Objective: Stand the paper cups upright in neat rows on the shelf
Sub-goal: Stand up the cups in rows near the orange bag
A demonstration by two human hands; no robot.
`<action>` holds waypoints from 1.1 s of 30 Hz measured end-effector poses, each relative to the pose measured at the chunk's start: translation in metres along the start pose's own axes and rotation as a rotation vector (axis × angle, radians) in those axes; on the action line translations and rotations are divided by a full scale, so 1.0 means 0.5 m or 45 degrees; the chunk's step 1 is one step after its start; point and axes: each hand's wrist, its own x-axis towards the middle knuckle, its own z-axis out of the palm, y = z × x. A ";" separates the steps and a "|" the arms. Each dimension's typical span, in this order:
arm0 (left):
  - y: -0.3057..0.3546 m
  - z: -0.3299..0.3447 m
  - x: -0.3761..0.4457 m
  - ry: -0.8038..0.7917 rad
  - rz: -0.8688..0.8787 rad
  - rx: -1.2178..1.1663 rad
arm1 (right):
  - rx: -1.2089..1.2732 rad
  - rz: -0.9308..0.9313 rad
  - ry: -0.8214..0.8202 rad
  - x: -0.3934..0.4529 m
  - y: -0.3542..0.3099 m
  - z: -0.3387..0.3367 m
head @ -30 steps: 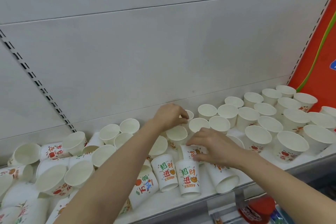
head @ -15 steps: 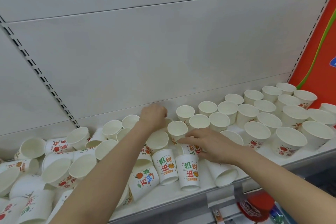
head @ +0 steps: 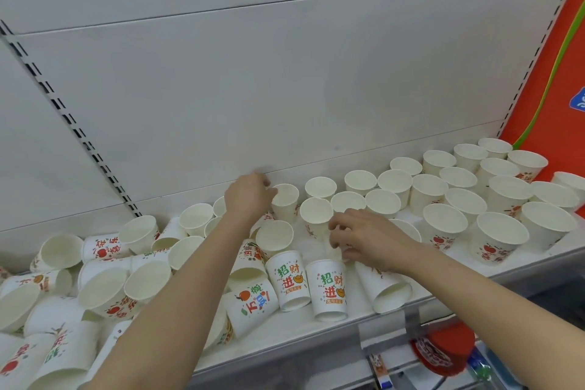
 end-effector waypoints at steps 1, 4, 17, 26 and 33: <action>0.003 -0.009 -0.015 0.037 0.023 -0.016 | -0.023 -0.026 0.013 0.001 0.002 -0.002; 0.022 -0.025 -0.076 0.040 0.176 -0.159 | -0.124 -0.147 0.034 0.008 0.009 -0.007; 0.073 -0.006 -0.231 -0.580 0.521 -0.057 | 0.055 0.015 0.346 0.003 0.002 -0.027; 0.068 -0.006 -0.251 -0.465 0.490 -0.317 | 0.256 0.546 0.650 -0.090 -0.002 -0.025; 0.076 0.023 -0.279 -0.042 0.812 -0.018 | 0.022 0.778 0.571 -0.235 0.000 -0.028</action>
